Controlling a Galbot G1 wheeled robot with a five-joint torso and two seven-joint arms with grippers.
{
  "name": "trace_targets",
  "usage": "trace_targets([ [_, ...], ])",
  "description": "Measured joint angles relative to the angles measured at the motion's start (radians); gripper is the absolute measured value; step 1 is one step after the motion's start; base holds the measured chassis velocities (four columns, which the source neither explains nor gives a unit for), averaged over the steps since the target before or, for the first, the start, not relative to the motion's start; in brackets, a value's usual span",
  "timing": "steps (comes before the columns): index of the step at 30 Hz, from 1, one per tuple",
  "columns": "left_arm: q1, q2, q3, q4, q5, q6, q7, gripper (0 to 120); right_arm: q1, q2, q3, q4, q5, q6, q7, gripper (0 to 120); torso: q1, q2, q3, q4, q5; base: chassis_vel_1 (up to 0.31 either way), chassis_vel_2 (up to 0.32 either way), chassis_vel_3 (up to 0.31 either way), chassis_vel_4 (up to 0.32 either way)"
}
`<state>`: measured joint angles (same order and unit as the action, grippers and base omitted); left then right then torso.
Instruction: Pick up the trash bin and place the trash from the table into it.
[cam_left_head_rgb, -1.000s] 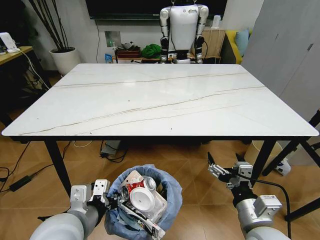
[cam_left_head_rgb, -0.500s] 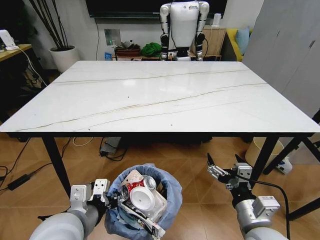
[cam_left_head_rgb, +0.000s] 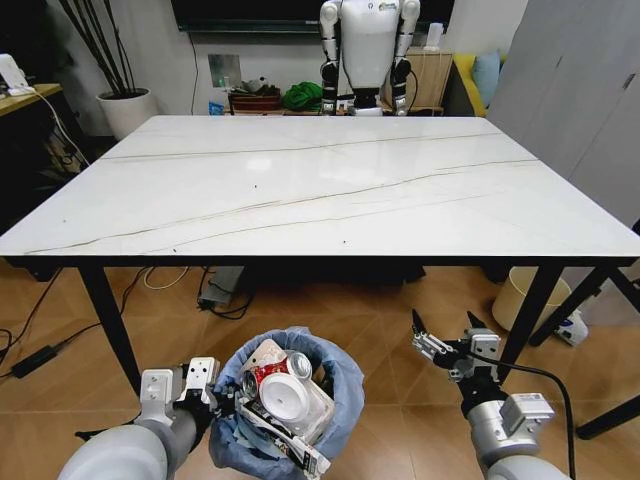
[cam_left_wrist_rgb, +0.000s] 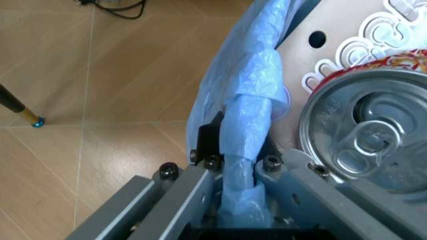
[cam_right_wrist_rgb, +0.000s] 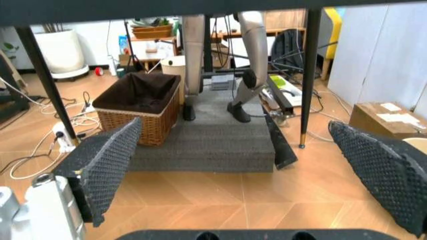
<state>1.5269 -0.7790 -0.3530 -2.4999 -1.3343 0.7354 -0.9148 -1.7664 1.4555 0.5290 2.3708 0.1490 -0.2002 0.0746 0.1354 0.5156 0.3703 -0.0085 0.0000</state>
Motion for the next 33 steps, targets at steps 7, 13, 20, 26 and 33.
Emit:
trace_targets([
  [7, 0.0, 0.002, -0.003, 0.0, 0.002, 0.0, 0.0, 0, 0.001, 0.001, -0.003, -0.006, -0.003, 0.003, 0.001, 100, -0.011, -0.029, -0.017, 0.0, 0.0, 0.0, 0.0, 0.0, 0.0],
  [13, -0.002, 0.005, -0.004, 0.0, 0.003, 0.0, 0.0, 0, 0.003, 0.001, -0.003, -0.01, -0.002, 0.003, 0.001, 100, -0.02, -0.051, -0.031, 0.0, 0.0, 0.0, 0.0, 0.0, 0.0],
  [20, -0.002, 0.007, -0.008, 0.0, 0.004, 0.0, 0.0, 0, 0.006, 0.004, -0.003, -0.016, -0.002, 0.004, 0.002, 100, -0.031, -0.077, -0.046, 0.0, 0.0, 0.0, 0.0, 0.0, 0.0],
  [26, -0.002, 0.008, -0.01, 0.0, 0.004, 0.0, -0.001, 0, 0.009, 0.006, -0.003, -0.018, -0.002, 0.005, 0.003, 100, -0.04, -0.105, -0.065, 0.0, 0.0, 0.0, 0.0, 0.0, 0.0],
  [33, -0.002, 0.003, -0.01, 0.0, 0.004, 0.0, -0.001, 0, 0.007, 0.007, -0.003, -0.018, -0.003, 0.006, 0.003, 100, -0.051, -0.133, -0.082, 0.0, 0.0, 0.0, 0.0, 0.0, 0.0],
])
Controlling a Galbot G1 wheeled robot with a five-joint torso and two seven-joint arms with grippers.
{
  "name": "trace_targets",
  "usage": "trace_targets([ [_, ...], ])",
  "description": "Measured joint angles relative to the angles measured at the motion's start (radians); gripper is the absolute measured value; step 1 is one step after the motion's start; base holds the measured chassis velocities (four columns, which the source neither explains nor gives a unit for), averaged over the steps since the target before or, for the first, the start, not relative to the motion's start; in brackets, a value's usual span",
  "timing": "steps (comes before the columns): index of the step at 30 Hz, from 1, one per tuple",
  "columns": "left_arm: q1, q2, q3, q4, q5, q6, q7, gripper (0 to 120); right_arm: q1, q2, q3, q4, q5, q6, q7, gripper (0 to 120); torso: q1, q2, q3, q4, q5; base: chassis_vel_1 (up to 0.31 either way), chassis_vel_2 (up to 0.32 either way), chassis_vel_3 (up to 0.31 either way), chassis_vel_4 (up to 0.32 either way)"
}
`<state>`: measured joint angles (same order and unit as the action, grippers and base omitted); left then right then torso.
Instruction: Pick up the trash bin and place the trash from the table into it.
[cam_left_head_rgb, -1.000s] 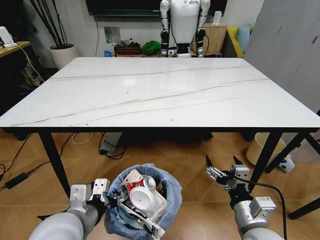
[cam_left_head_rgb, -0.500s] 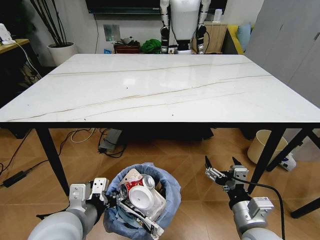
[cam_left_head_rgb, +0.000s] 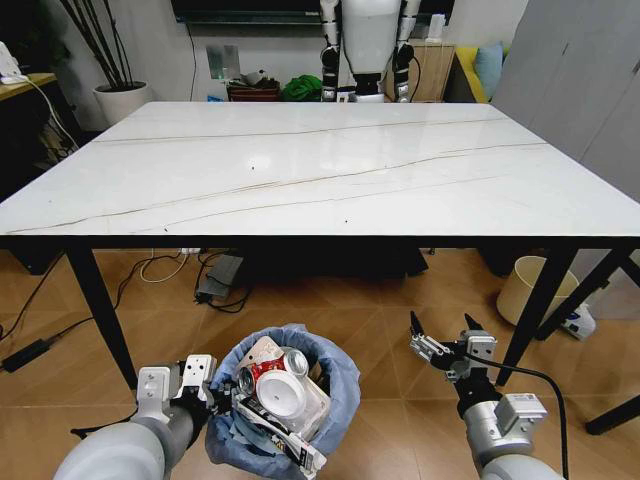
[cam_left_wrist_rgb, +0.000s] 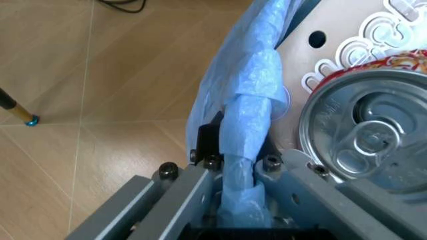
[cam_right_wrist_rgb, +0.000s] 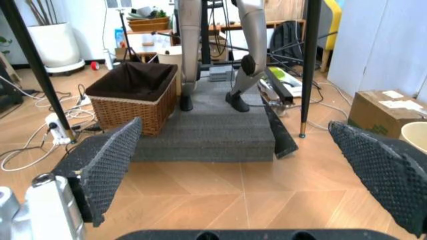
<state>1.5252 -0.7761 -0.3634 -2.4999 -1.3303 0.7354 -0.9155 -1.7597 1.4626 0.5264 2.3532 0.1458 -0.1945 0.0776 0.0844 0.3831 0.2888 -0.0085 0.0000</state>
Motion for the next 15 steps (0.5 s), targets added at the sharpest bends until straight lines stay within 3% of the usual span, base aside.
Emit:
trace_targets([
  [15, 0.0, 0.002, -0.001, 0.0, -0.001, 0.0, 0.0, 0, -0.004, 0.01, -0.004, -0.005, -0.012, 0.005, 0.0, 100, -0.021, -0.063, -0.042, 0.0, 0.0, 0.0, 0.0, 0.0, 0.0],
])
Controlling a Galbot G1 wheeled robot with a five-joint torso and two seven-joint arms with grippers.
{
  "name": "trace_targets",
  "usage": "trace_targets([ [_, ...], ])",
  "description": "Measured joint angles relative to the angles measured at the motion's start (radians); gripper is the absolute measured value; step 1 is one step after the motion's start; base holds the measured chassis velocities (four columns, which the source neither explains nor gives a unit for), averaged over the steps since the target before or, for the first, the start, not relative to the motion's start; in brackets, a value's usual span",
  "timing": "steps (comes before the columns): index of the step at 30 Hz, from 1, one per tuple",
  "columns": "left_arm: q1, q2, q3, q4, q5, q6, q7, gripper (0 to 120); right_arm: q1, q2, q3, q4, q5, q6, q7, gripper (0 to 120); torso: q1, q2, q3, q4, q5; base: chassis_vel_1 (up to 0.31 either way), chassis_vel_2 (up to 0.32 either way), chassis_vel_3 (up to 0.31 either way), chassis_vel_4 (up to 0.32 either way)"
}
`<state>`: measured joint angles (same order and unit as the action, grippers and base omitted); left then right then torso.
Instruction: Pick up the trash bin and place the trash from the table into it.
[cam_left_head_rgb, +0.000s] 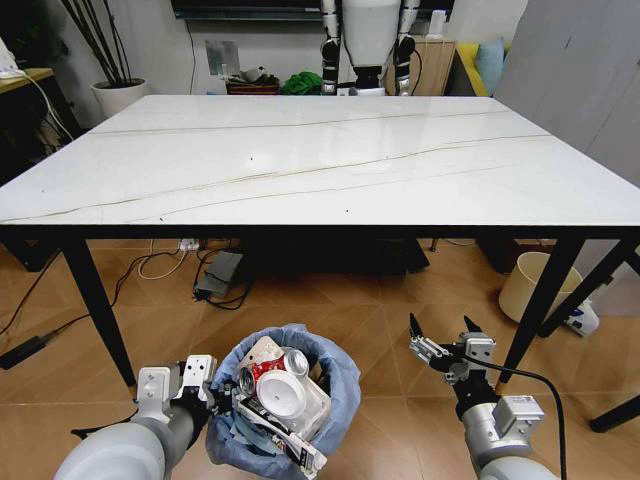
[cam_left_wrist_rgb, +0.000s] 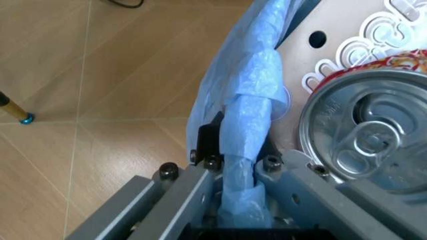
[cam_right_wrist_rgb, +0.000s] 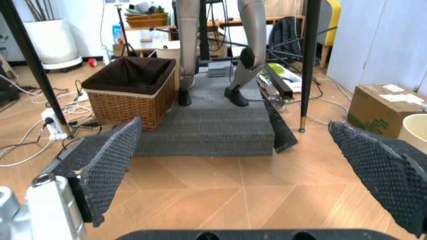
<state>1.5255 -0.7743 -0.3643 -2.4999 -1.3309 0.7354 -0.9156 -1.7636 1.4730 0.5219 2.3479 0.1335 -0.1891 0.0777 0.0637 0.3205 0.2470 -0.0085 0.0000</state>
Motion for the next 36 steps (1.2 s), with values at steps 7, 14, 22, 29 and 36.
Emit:
trace_targets([
  [7, -0.001, 0.0, 0.0, 0.0, 0.0, 0.0, 0.0, 0, 0.0, -0.001, 0.003, 0.0, 0.0, 0.002, 0.0, 100, -0.009, -0.027, -0.019, 0.0, 0.0, 0.0, 0.0, 0.0, 0.0],
  [14, -0.001, -0.001, -0.001, 0.003, 0.001, 0.0, 0.0, 0, -0.001, 0.0, 0.004, -0.002, -0.001, 0.003, 0.001, 100, -0.016, -0.052, -0.037, 0.0, 0.0, 0.0, 0.0, 0.0, 0.0],
  [22, -0.004, -0.003, -0.001, 0.013, 0.001, 0.0, 0.0, 0, -0.001, 0.0, 0.005, -0.005, -0.003, 0.005, 0.001, 100, -0.026, -0.084, -0.058, 0.0, 0.0, 0.0, 0.0, 0.0, 0.0],
  [29, -0.004, -0.004, -0.001, 0.021, 0.0, 0.0, 0.0, 0, 0.0, 0.003, 0.007, -0.011, -0.004, 0.006, 0.002, 100, -0.037, -0.114, -0.078, 0.0, 0.0, 0.0, 0.0, 0.0, 0.0],
  [36, -0.004, -0.002, -0.005, 0.026, 0.0, 0.0, -0.001, 0, 0.004, 0.005, 0.005, -0.016, -0.005, 0.008, 0.002, 100, -0.042, -0.139, -0.096, 0.0, 0.0, 0.0, 0.0, 0.0, 0.0],
])
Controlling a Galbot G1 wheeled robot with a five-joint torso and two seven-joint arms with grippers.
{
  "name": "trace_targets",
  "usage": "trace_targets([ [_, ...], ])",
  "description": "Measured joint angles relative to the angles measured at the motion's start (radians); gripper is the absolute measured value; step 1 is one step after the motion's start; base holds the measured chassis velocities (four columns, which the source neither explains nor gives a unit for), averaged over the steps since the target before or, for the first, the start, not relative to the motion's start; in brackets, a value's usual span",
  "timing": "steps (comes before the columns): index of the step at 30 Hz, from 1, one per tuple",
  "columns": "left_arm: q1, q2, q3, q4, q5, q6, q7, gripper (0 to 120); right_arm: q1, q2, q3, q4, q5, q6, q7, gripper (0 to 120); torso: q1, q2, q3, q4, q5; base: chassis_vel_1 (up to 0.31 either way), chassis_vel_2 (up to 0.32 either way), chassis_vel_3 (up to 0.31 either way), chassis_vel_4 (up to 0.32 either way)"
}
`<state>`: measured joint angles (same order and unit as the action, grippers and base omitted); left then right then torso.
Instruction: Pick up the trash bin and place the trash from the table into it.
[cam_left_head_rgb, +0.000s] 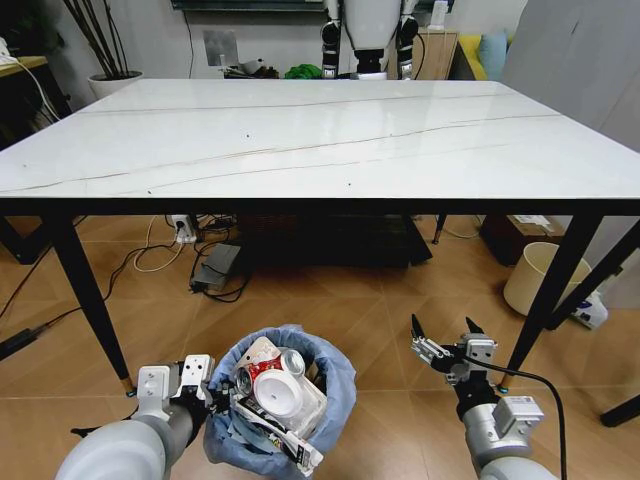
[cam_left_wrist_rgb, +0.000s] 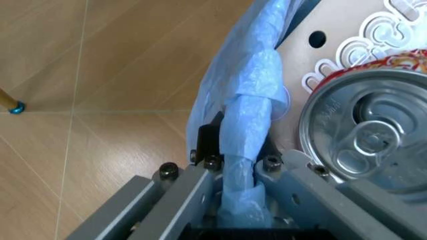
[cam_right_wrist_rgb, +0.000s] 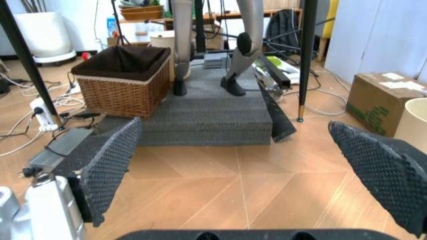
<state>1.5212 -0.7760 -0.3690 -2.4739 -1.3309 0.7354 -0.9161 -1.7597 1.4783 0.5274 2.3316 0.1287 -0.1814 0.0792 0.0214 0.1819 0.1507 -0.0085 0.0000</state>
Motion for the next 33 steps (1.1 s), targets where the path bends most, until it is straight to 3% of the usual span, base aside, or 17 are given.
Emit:
trace_targets([
  [22, 0.002, -0.011, -0.004, 0.028, 0.019, 0.0, -0.001, 0, 0.005, 0.001, -0.002, -0.009, -0.001, 0.003, 0.001, 100, -0.018, -0.084, -0.066, 0.0, 0.0, 0.0, 0.0, 0.0, 0.0],
  [28, -0.002, -0.028, -0.011, 0.081, 0.043, 0.0, 0.01, 0, 0.007, -0.002, 0.002, -0.014, -0.001, 0.004, 0.001, 100, -0.019, -0.094, -0.075, 0.0, -0.0001, 0.0, 0.0, 0.0, 0.0],
  [33, -0.011, -0.046, -0.029, 0.165, 0.11, 0.0, 0.11, 0, 0.01, -0.003, 0.003, -0.02, 0.001, 0.004, 0.002, 100, -0.019, -0.094, -0.076, 0.0, 0.0, 0.0, 0.0, 0.0, 0.0],
])
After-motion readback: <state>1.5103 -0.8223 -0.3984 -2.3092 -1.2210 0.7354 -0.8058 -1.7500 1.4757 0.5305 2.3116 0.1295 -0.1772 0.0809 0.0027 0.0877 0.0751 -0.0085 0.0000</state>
